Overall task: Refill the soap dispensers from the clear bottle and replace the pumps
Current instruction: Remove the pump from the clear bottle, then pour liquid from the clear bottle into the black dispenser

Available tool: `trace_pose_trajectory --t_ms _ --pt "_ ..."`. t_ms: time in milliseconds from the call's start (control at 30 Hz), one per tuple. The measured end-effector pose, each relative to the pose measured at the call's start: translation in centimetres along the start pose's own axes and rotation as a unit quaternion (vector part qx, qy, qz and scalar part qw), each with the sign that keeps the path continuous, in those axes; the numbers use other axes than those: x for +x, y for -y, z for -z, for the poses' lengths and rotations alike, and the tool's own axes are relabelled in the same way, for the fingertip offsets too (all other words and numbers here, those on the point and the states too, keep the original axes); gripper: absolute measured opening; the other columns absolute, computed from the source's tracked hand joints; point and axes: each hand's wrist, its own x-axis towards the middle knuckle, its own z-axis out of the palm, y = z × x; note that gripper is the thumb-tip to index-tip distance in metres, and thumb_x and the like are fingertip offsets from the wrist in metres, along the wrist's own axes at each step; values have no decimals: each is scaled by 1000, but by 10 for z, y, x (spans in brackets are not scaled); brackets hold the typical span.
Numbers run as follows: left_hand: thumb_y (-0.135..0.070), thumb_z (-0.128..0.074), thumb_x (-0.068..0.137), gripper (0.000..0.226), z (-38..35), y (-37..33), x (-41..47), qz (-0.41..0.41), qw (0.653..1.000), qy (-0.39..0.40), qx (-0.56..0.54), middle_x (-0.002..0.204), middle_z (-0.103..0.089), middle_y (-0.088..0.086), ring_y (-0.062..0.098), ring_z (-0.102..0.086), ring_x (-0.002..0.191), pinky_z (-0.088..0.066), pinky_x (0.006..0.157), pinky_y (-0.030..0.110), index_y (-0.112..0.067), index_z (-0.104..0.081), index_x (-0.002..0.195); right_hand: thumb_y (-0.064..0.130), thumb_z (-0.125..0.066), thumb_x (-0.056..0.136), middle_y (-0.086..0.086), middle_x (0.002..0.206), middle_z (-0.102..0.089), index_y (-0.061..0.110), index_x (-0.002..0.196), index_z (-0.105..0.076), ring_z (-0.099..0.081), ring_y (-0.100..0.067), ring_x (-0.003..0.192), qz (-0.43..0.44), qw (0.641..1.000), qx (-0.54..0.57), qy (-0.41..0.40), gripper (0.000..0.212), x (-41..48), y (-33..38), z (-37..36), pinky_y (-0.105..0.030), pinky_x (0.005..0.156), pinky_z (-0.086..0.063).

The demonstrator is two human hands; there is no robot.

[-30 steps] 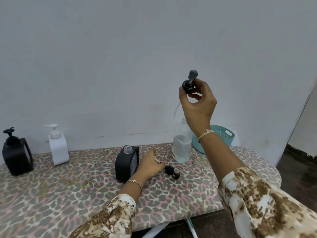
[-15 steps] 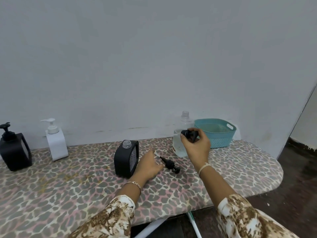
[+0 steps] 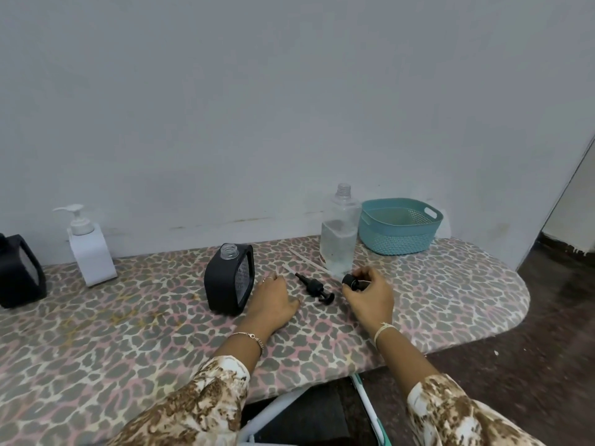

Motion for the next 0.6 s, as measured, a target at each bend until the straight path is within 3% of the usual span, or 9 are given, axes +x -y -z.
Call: trace_pose_trajectory --t_ms 233,433,600 --pt "-45 -56 92 55 -1 2 2 0 1000 1 5 152 -34 13 30 -38 135 -33 113 39 -4 -51 129 25 -77 69 3 90 -65 20 90 -61 -60 -15 82 19 997 -61 36 27 3 -1 -3 -30 73 -51" --pt "-47 -54 92 45 -3 4 9 12 1000 -5 -1 143 -45 14 30 -46 127 -39 108 40 -7 -58 112 41 -82 69 -4 123 -54 12 126 -49 -51 -21 115 33 998 -41 -23 71 25 10 -4 -35 99 -44" --pt "-46 -56 90 40 -9 2 17 29 999 -32 -2 133 -53 13 29 -50 120 -44 102 39 -9 -60 105 36 -89 63 -7 140 -44 9 139 -37 -43 -23 129 -9 998 61 19 96 64 23 -15 -39 110 -36"
